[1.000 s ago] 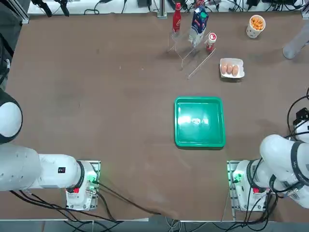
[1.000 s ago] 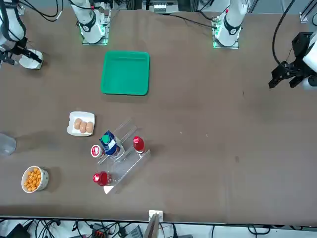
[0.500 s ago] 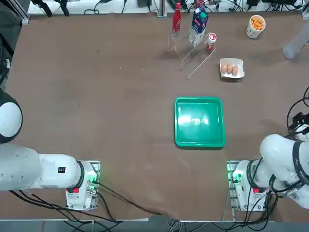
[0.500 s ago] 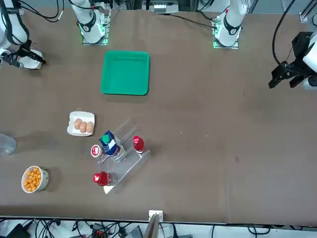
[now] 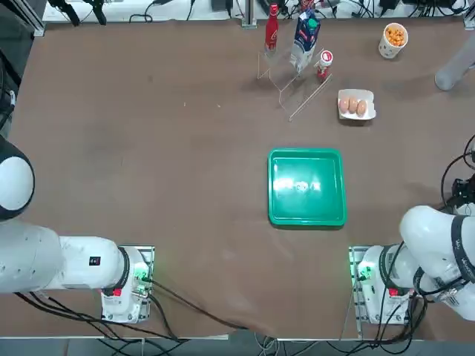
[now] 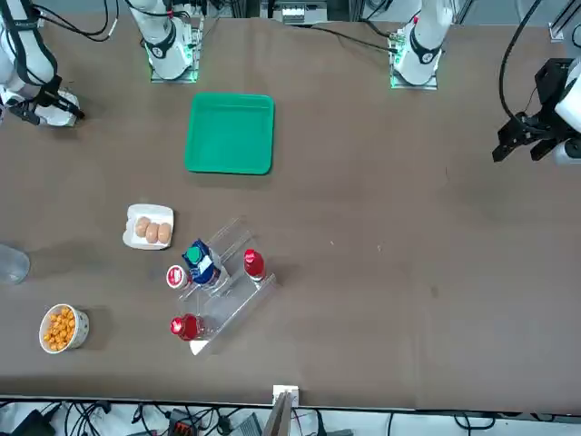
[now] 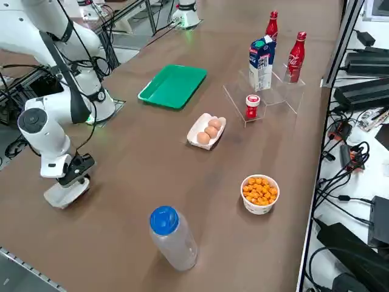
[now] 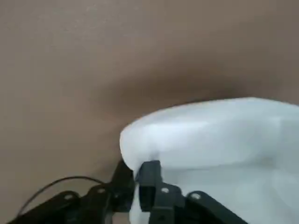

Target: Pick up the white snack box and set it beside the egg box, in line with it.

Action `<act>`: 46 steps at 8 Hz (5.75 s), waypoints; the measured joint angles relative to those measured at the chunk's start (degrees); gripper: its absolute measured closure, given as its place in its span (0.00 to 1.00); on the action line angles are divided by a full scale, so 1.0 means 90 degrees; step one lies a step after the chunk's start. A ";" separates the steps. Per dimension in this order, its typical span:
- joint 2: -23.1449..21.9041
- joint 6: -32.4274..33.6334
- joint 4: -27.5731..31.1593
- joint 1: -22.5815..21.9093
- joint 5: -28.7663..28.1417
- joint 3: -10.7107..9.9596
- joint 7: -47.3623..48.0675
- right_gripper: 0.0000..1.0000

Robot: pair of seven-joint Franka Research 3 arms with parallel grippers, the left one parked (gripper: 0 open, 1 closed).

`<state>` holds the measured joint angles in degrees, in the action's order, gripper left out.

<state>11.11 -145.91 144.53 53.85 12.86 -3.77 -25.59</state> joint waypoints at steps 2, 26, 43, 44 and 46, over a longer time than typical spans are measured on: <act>-0.0042 0.0000 -0.0038 0.0014 0.0000 0.0009 -0.0001 0.98; 0.2209 0.2542 -0.4312 -0.4961 0.0223 0.0354 0.3232 0.97; -0.0394 0.8060 -0.7470 -0.5501 -0.1164 0.1150 0.1781 0.00; -0.0630 0.7889 -0.7177 -0.5739 -0.1128 0.1056 0.1733 0.00; -0.1242 0.6684 -0.6037 -0.6388 -0.1181 0.0396 0.1927 0.00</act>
<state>-0.07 -85.75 90.19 -3.64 2.23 -0.21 -8.25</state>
